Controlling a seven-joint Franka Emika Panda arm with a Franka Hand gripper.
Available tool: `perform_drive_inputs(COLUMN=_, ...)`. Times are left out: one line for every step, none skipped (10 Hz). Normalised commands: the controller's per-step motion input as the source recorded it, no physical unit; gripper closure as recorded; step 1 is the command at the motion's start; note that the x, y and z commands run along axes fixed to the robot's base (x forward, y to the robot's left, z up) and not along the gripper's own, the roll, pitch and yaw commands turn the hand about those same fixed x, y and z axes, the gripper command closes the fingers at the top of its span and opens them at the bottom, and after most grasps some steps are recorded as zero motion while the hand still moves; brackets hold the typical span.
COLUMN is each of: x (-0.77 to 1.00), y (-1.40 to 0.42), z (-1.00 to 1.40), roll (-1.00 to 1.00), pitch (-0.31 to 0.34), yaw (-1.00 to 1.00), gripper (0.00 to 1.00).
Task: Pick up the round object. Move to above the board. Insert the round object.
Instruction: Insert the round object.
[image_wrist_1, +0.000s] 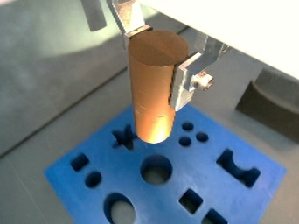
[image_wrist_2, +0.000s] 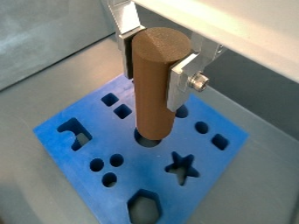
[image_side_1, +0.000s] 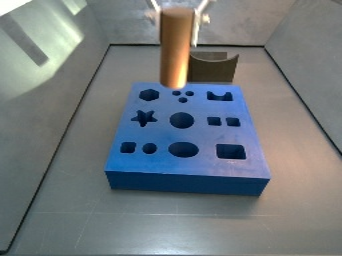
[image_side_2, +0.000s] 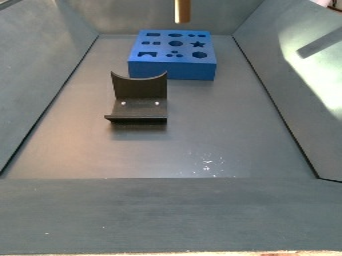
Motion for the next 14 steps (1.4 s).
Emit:
perform_drive_inputs(x=0.06, y=-0.05, z=-0.61, roll=0.16, pitch=0.000, yaw=0.00, gripper=1.00)
perform_drive_inputs(x=0.00, y=-0.08, z=-0.63, roll=0.22, pitch=0.000, yaw=0.00, gripper=1.00)
perform_drive_inputs(x=0.00, y=-0.08, z=-0.55, roll=0.27, pitch=0.000, yaw=0.00, gripper=1.00)
perform_drive_inputs(x=0.00, y=-0.07, z=-0.46, roll=0.26, pitch=0.000, yaw=0.01, gripper=1.00)
perform_drive_inputs(x=0.02, y=-0.04, z=-0.45, roll=0.13, pitch=0.000, yaw=0.00, gripper=1.00)
perform_drive_inputs(x=0.10, y=-0.11, z=-0.28, roll=0.00, pitch=-0.011, yaw=0.00, gripper=1.00)
perform_drive_inputs(x=0.19, y=-0.19, z=-0.13, roll=-0.04, pitch=-0.023, yaw=0.00, gripper=1.00)
perform_drive_inputs(x=0.21, y=-0.19, z=-0.12, roll=-0.02, pitch=-0.003, yaw=-0.01, gripper=1.00)
perform_drive_inputs(x=0.12, y=-0.15, z=-0.17, roll=-0.01, pitch=-0.026, yaw=0.00, gripper=1.00)
perform_drive_inputs(x=0.06, y=-0.09, z=-0.25, roll=0.00, pitch=-0.037, yaw=0.00, gripper=1.00)
perform_drive_inputs(x=0.00, y=0.00, z=-0.41, roll=0.00, pitch=-0.094, yaw=0.00, gripper=1.00)
perform_drive_inputs(x=0.00, y=-0.02, z=-0.55, roll=0.00, pitch=-0.109, yaw=0.00, gripper=1.00)
perform_drive_inputs(x=0.00, y=-0.10, z=-0.68, roll=0.00, pitch=-0.106, yaw=0.00, gripper=1.00)
perform_drive_inputs(x=0.32, y=-0.14, z=-0.57, roll=-0.03, pitch=-0.034, yaw=-0.01, gripper=1.00)
